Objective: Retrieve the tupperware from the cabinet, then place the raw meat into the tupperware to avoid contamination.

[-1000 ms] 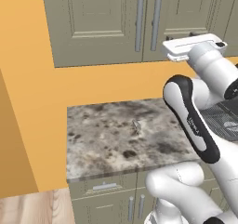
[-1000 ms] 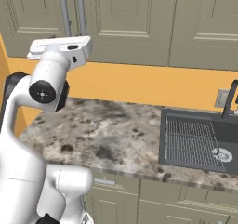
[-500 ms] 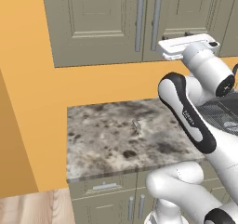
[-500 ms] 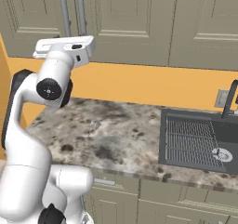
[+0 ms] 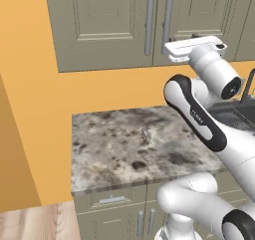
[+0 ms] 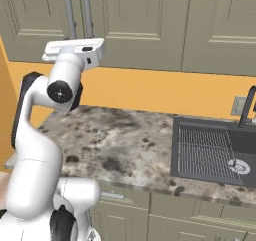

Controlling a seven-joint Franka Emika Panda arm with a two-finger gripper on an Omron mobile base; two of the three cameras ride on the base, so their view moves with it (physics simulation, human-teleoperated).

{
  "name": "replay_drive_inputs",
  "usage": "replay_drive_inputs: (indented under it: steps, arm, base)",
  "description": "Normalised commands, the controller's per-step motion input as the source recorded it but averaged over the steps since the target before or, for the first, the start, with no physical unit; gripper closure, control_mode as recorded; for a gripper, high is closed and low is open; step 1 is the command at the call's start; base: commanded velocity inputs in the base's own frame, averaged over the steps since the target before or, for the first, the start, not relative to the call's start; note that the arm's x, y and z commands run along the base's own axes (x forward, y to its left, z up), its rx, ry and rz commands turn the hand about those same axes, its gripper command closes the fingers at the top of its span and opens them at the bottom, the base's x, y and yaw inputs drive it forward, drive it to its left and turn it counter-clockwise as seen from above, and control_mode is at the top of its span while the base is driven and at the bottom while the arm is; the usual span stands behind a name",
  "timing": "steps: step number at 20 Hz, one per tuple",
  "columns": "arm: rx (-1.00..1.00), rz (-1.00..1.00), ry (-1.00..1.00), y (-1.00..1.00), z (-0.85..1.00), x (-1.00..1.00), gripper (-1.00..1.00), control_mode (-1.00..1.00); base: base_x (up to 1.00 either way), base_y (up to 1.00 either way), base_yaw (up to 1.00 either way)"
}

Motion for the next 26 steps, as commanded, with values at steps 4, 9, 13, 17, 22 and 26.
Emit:
replay_drive_inputs:
  steps: [4, 9, 13, 17, 22, 26]
  arm:
    - [0.0, 0.0, 0.0, 0.0, -0.03, 0.31, -1.0, -1.0]
    - [0.0, 0.0, 0.0, 0.0, -0.04, 0.3, -1.0, -1.0]
    - [0.0, 0.0, 0.0, 0.0, -0.02, 0.29, -1.0, -1.0]
    - [0.0, 0.0, 0.0, 0.0, -0.01, 0.27, -1.0, -1.0]
    - [0.0, 0.0, 0.0, 0.0, -0.01, 0.26, -1.0, -1.0]
    - [0.0, 0.0, 0.0, 0.0, -0.01, 0.26, -1.0, -1.0]
  base:
    - [0.0, 0.0, 0.0]
    - [0.0, 0.0, 0.0]
    - [0.0, 0.0, 0.0]
    - [0.0, 0.0, 0.0]
    - [0.0, 0.0, 0.0]
    - [0.0, 0.0, 0.0]
